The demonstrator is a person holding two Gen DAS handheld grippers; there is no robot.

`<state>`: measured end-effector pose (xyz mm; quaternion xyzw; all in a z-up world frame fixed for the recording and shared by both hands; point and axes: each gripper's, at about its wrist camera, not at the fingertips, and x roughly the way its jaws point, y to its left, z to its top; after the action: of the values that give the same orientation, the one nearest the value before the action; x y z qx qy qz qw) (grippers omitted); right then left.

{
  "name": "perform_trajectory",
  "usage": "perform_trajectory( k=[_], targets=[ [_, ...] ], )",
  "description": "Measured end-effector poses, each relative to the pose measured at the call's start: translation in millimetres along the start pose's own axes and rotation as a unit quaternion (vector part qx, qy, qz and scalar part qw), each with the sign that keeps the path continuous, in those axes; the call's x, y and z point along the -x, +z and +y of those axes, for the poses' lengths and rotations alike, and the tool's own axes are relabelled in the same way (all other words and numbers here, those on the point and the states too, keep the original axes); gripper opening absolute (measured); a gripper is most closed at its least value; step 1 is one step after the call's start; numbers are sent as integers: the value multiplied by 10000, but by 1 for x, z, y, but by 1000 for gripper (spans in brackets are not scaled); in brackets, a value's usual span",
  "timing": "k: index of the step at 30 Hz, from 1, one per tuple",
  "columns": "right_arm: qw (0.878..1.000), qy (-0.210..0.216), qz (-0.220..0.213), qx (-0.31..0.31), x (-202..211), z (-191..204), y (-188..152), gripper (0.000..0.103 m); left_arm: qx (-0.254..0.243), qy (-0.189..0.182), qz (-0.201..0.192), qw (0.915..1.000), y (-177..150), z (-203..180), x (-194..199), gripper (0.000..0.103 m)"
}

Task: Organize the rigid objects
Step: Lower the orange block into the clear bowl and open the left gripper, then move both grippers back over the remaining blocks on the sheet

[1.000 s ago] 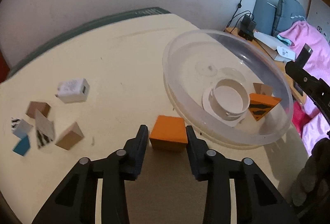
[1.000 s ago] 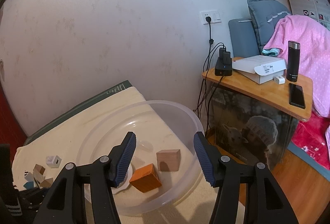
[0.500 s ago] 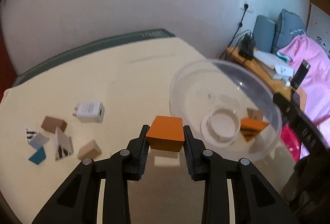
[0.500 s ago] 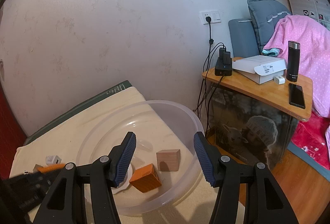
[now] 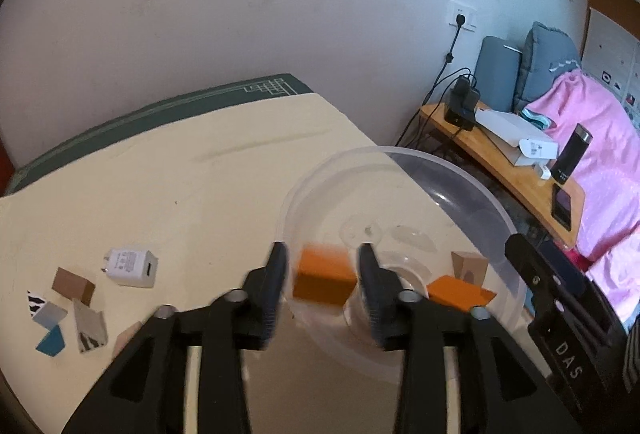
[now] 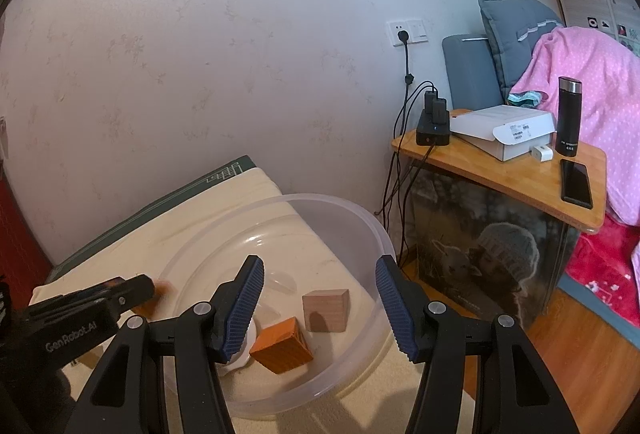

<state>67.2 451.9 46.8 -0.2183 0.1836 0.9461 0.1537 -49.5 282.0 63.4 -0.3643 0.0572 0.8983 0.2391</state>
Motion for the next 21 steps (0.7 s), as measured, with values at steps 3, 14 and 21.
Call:
perform_trajectory(
  k=[3,14,21],
  targets=[
    [10000,-3,13,-21,-1,-1,0,62,131,54,-85,9999,-2,6,4,68],
    [10000,22,34,-24,-2,-3,0,63,296,221,10,9993,-12,17,10,69],
    [10000,65,-14,-34,-3,-3,-1,66,212,473,-10,9987,-23,21,16,74]
  ],
)
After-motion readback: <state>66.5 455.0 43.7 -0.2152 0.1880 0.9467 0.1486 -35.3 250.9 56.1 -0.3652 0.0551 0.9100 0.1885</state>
